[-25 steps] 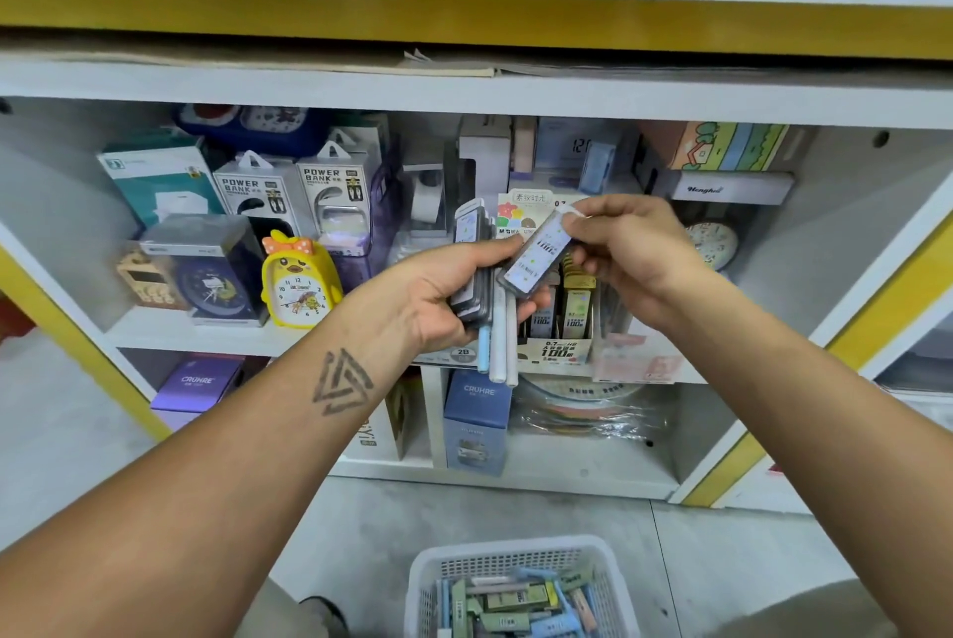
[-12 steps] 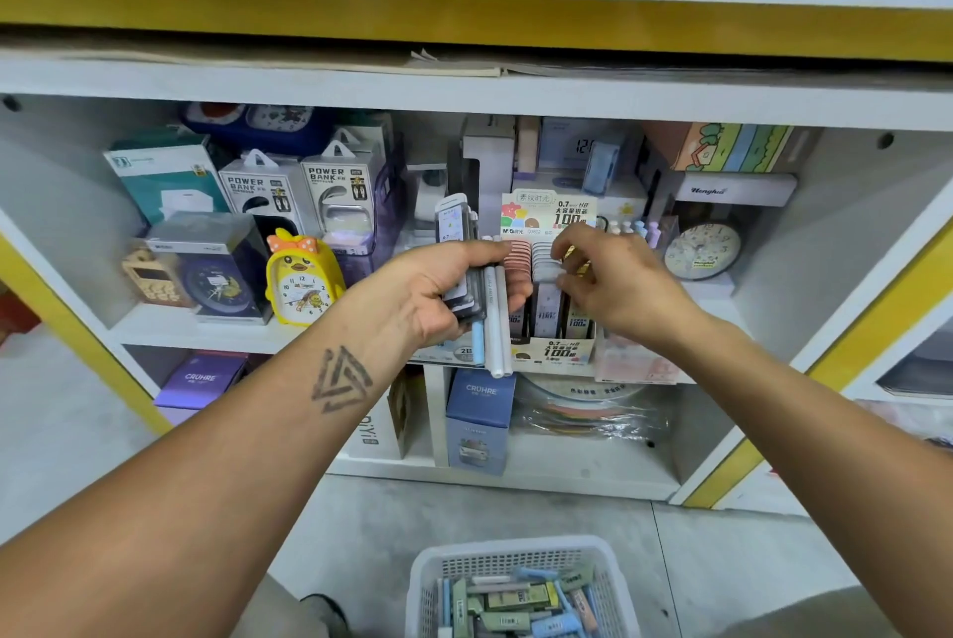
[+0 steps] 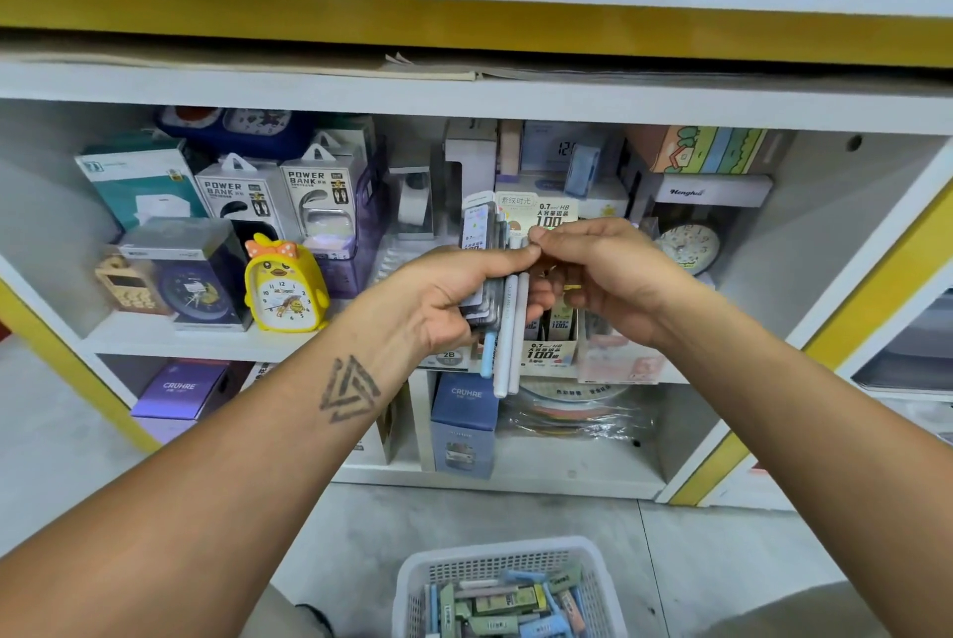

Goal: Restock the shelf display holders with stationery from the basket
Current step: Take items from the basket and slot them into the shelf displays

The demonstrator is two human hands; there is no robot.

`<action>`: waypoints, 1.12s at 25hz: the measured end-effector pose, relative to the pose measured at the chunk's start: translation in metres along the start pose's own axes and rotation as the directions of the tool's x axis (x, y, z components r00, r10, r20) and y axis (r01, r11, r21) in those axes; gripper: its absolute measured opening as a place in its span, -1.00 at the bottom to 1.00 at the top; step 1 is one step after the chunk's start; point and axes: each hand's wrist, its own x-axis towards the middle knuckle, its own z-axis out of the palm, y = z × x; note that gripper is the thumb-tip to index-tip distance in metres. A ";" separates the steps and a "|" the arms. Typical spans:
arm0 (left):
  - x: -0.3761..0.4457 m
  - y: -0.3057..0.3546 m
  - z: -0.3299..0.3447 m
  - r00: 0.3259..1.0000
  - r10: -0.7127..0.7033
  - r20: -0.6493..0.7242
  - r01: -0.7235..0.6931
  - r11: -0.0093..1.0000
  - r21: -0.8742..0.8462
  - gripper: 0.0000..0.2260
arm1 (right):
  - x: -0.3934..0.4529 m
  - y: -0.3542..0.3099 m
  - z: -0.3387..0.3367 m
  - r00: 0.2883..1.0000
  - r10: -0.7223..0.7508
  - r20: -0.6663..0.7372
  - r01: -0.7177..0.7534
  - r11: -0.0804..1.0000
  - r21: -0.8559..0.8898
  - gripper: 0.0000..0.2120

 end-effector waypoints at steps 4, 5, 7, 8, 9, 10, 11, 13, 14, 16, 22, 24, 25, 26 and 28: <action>0.006 -0.005 0.014 0.998 0.023 0.052 -0.026 0.998 0.053 -0.84 | -0.007 -0.004 -0.017 0.997 0.065 0.038 -0.068 0.993 0.098 -0.82; 0.008 -0.006 0.018 0.998 0.018 0.068 -0.021 0.999 0.046 -0.83 | -0.009 -0.006 -0.022 0.998 0.059 0.027 -0.062 0.992 0.109 -0.85; 0.013 -0.008 0.025 0.997 -0.001 0.081 0.003 1.000 -0.013 -0.83 | -0.012 -0.010 -0.038 0.998 0.029 -0.051 -0.021 0.989 0.147 -0.89; 0.016 -0.008 0.028 0.998 -0.014 0.058 0.016 0.999 -0.046 -0.86 | -0.013 -0.013 -0.047 0.994 0.004 -0.113 0.015 0.986 0.168 -0.89; 0.019 -0.008 0.029 1.000 -0.025 0.017 0.026 0.997 -0.067 -0.87 | -0.015 -0.016 -0.057 0.983 -0.032 -0.182 0.062 0.985 0.161 -0.89; 0.022 -0.008 0.032 0.999 -0.032 -0.026 0.030 0.997 -0.076 -0.88 | -0.017 -0.018 -0.068 0.963 -0.085 -0.255 0.114 0.988 0.101 -0.89; 0.024 -0.009 0.033 0.998 -0.033 -0.059 0.028 0.996 -0.081 -0.88 | -0.020 -0.019 -0.078 0.935 -0.150 -0.321 0.155 0.988 -0.010 -0.90; 0.029 -0.008 0.037 0.995 -0.037 -0.093 0.027 0.994 -0.107 -0.85 | -0.024 -0.019 -0.095 0.878 -0.283 -0.386 0.182 0.943 -0.277 -0.92; 0.031 -0.009 0.040 0.994 -0.051 -0.100 0.038 0.991 -0.126 -0.83 | -0.025 -0.019 -0.101 0.856 -0.330 -0.397 0.171 0.907 -0.386 -0.92; 0.033 -0.010 0.045 0.992 -0.084 -0.098 0.068 0.986 -0.152 -0.83 | -0.025 -0.019 -0.108 0.829 -0.382 -0.407 0.149 0.854 -0.498 -0.91; 0.037 -0.016 0.055 0.992 -0.105 -0.064 0.090 0.975 -0.201 -0.91 | -0.019 -0.002 -0.106 0.823 -0.483 -0.299 0.149 0.692 -0.706 -0.95; 0.039 -0.016 0.054 0.994 -0.091 -0.067 0.077 0.978 -0.195 -0.91 | -0.017 0.001 -0.107 0.826 -0.482 -0.292 0.152 0.690 -0.707 -0.94; 0.040 -0.017 0.053 0.994 -0.083 -0.076 0.068 0.980 -0.189 -0.92 | -0.016 0.001 -0.107 0.828 -0.475 -0.297 0.147 0.695 -0.704 -0.92; 0.041 -0.017 0.052 0.993 -0.077 -0.087 0.060 0.981 -0.182 -0.94 | -0.014 0.001 -0.107 0.830 -0.467 -0.305 0.141 0.704 -0.696 -0.90; 0.043 -0.017 0.051 0.992 -0.065 -0.109 0.045 0.984 -0.172 -0.96 | -0.013 0.000 -0.107 0.831 -0.454 -0.323 0.132 0.723 -0.678 -0.85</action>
